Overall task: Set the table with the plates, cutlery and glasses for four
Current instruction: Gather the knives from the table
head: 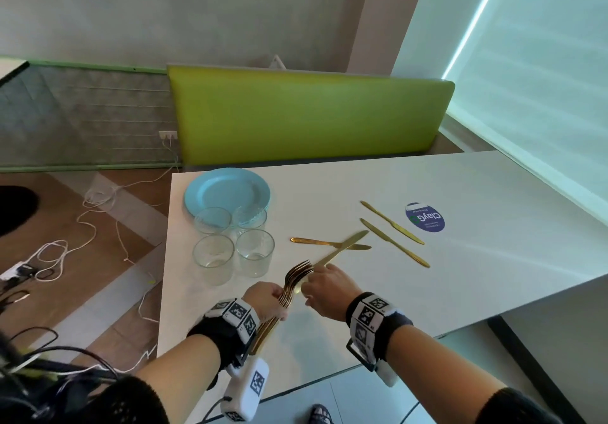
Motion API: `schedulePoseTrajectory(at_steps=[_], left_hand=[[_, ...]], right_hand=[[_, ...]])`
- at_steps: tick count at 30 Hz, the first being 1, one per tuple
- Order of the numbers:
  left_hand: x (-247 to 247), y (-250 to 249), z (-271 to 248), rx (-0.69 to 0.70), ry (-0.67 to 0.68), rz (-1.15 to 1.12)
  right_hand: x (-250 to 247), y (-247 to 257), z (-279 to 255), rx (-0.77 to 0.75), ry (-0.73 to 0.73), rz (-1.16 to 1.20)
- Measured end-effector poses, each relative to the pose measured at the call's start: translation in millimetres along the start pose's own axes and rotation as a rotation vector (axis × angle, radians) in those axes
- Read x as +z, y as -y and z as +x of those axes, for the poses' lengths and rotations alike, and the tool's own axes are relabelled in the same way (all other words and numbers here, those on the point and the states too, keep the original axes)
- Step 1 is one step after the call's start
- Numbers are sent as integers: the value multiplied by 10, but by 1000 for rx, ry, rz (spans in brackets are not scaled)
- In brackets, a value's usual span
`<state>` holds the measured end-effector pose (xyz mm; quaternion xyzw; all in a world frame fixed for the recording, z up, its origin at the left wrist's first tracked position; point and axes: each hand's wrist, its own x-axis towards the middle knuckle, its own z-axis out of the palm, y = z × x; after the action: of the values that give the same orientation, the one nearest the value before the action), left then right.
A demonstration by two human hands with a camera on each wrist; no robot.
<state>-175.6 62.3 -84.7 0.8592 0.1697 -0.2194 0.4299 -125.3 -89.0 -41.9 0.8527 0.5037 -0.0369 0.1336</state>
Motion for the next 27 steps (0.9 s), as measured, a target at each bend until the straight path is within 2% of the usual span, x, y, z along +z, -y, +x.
schedulePoseTrajectory(at_steps=[4, 6, 13, 19, 27], left_hand=[[-103, 175, -14, -71, -49, 192], [-154, 246, -35, -80, -66, 279], [-239, 442, -110, -64, 26, 499], [-229, 602, -115, 3, -3, 586], [-366, 770, -129, -25, -49, 570]], right_hand=[[30, -67, -73, 36, -11, -17], [43, -114, -130, 100, 87, 6], [176, -180, -287, 207, 211, 62], [240, -198, -324, 263, 207, 68], [290, -192, -457, 284, 195, 91]])
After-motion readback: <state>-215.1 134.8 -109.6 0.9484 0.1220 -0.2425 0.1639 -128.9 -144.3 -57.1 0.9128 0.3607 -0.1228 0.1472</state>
